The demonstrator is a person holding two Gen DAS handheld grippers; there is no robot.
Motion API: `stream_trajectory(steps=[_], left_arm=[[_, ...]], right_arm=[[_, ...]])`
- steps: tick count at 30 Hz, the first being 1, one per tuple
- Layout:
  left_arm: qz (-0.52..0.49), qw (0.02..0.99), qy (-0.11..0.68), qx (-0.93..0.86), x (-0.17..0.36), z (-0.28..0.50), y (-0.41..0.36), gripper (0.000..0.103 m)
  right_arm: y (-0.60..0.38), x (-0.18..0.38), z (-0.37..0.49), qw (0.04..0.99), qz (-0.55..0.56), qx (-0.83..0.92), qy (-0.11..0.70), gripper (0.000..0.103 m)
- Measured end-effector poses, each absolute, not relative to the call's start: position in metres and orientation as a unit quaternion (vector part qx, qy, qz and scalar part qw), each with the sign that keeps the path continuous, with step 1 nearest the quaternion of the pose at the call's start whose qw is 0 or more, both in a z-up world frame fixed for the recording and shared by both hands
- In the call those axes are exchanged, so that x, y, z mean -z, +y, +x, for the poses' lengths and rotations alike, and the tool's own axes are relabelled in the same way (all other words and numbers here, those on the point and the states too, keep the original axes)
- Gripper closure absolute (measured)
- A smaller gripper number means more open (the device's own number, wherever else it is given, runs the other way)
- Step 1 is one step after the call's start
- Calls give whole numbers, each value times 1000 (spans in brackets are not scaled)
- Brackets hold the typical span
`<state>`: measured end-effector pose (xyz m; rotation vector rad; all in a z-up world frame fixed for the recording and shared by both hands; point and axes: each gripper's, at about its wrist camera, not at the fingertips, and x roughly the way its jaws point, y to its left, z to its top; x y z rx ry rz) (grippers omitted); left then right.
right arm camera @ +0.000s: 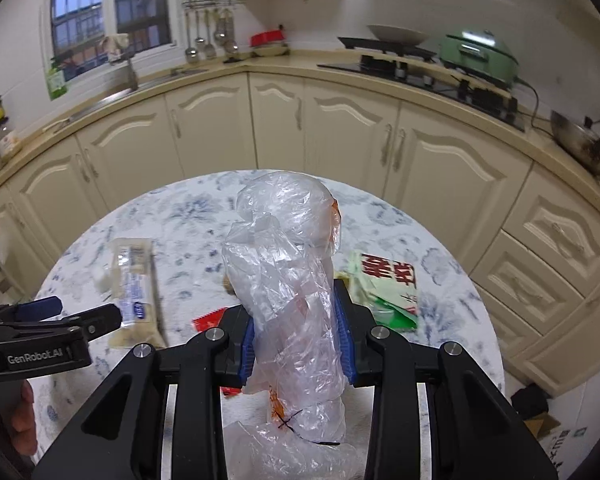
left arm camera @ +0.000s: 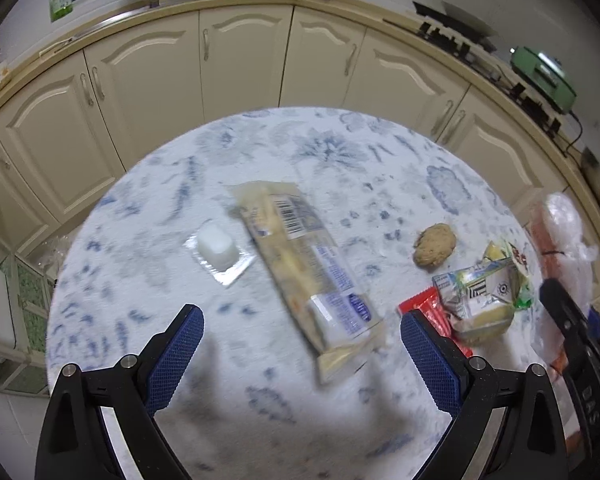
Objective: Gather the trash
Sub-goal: 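Grasp the clear plastic bag with the right tool while the left tool grasps the wrapped bread bar, then carry the bread bar and clear plastic bag over the light blue bin with both tools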
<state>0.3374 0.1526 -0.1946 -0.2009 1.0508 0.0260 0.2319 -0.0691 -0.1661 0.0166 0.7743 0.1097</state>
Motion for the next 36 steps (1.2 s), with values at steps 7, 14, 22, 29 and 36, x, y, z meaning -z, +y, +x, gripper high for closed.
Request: stream_trajectory(steps=[7,14,22,29,36], left_arm=[[-102,844,527,0,229,374,134,60],[-61,860,506,31,225,366,124,71],[-40,870,487,56,214,348,121,71],[-26,873,482,71,202,320,126,71],[-23,877,471,88,186,303,121,71]], right_arm=[[-88,174,238,919,33,-25,392,70],[-94,176,241,918,39,-23,394,77],[-96,188,243,906,41,-29,420,75],[-102,222,245,888,64,-17,455,68],[-116,199,230,900,108,-36,420,101]])
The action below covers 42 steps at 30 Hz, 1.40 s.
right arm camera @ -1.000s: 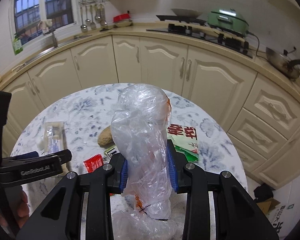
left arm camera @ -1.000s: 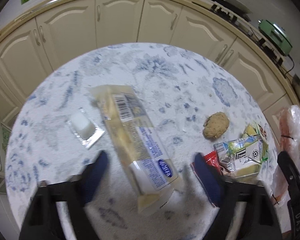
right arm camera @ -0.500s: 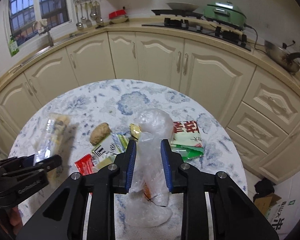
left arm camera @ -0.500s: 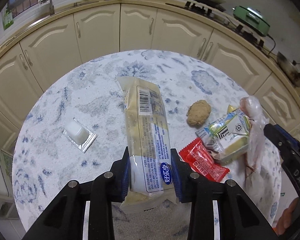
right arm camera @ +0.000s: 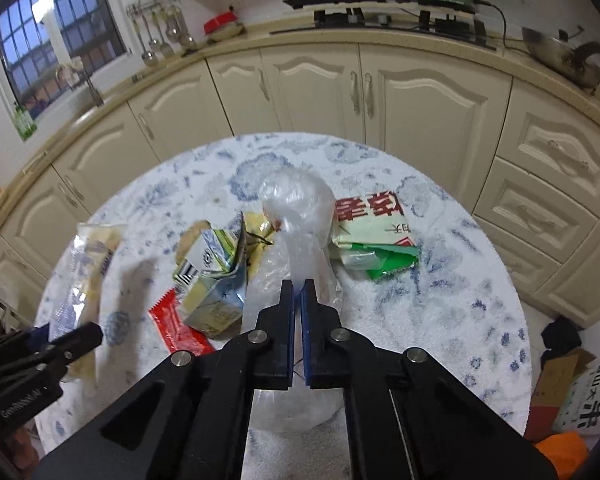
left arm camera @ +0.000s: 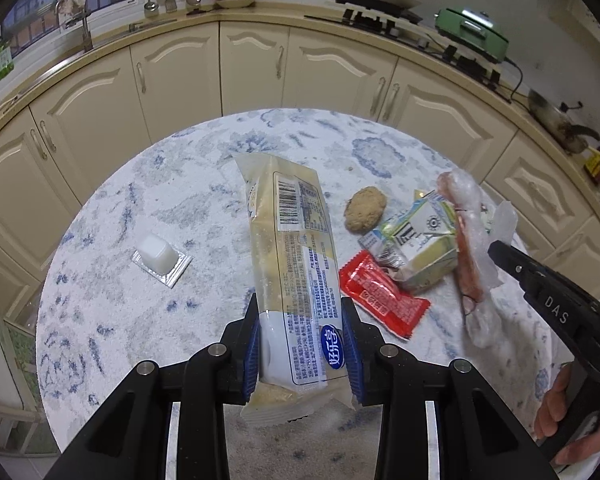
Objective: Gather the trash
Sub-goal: 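Carry the bread bar and clear plastic bag over the light blue bin with both tools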
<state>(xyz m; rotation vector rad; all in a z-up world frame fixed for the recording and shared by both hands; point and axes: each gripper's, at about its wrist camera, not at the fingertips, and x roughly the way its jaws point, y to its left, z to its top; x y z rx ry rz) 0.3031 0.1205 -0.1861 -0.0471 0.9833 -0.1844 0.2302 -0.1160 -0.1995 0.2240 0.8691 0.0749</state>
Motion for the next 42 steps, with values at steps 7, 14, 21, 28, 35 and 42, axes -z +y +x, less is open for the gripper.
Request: stream_trajectory(steps=[7,14,21,28,35,42], left_arm=[[-22,877,469,102,178,291,116,71],[-24,875,473,100,178,290,116,71],[-24,878,470,93,175,288,119,71],[-14,882,460,103,168,283,108,71],[1,883,450,130,161,273,83,71],[18,879,449,161,160,267,57,71]], right_arm=[[-111,216,243,884,97,-35,456,93],[-96,233,261,874,77,-50,477,36],[-107,235,254,879,97,-43,465,76],[-123,207,226,893,120,-29,433,77],[-142,188,199,901,142,-17,409,77],[-171,177,171,905,165,4,391,78]])
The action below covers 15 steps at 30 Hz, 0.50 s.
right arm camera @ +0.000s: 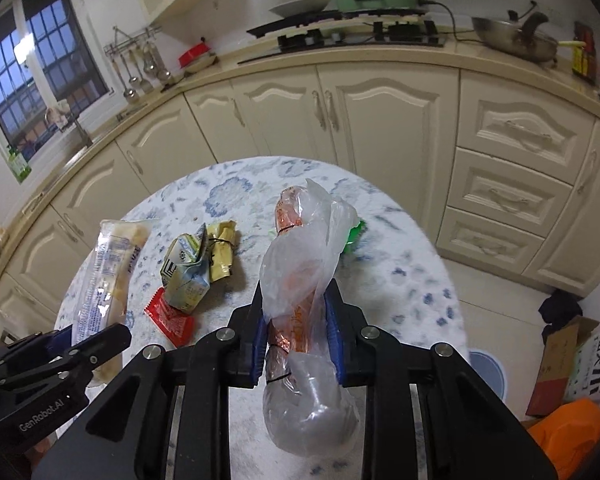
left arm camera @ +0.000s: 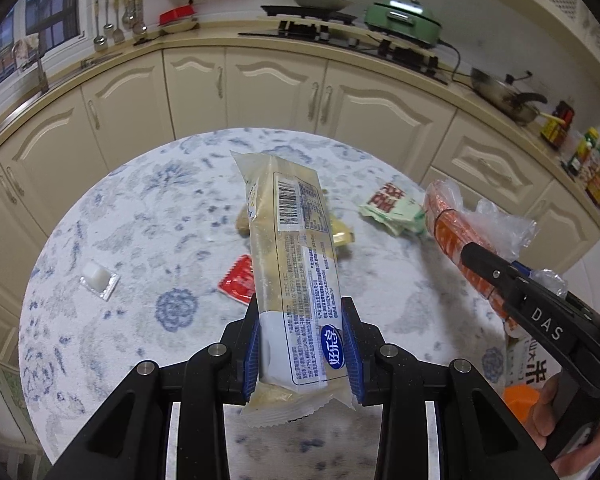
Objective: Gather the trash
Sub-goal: 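Carry the bread bar and clear plastic bag over the light blue bin with both tools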
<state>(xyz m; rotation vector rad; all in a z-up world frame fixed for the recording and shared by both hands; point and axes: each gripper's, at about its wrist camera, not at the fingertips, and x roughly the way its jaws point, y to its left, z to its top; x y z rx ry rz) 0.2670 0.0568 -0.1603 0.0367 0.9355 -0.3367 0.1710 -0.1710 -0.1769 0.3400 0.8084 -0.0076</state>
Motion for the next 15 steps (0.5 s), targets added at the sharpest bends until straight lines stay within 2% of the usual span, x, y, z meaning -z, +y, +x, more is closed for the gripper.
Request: stream_trajectory(steps=[15], left_arm=[[61,860,450,233,169,256,-25,71]], right_arm=[[-240,178,119,901,206,65,377,78]])
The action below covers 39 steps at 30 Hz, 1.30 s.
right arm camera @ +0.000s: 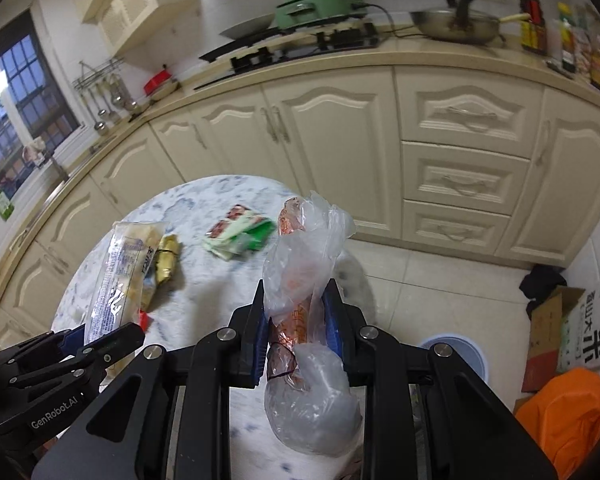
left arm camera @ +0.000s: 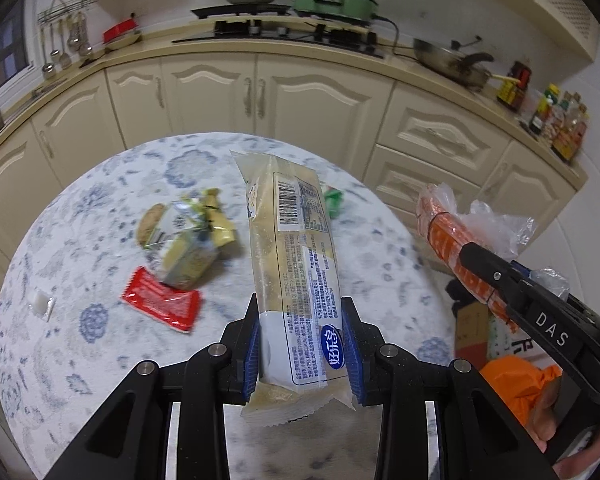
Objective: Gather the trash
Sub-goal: 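Carry the bread bar and clear plastic bag over the light blue bin with both tools, then open both tools to drop the bag and bread bar into the bin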
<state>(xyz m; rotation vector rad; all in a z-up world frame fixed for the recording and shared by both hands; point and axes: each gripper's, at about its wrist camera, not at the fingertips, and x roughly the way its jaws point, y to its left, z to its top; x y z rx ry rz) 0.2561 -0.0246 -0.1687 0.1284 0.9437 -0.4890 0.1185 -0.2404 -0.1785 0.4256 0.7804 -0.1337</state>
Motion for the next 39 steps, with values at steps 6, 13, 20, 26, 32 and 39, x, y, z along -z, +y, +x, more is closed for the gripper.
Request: stream_trajectory(steps=[6,13,20,26,32,39], left_arm=[[91,846,451,271,177,250,-75,71],[130,816,464,320,200,243,-141,71],[162,790,481,346,224,249,-196,71],[188,771,501,347,252,259,-237,71],[208,759,515,340,278,273,-274,71],[217,742,542,328,304,290,-308,71]], right_arm=[[-276,185,93,895,220,100,375,78],[-320,205,63,878,248,146,383,78],[-356,229,44,857,273,181,398,78],[-380,257,30,836,299,201,414,78],[-397,278,31,824,312,201,428,78],[-414,290,34,816,336,199,427,59]])
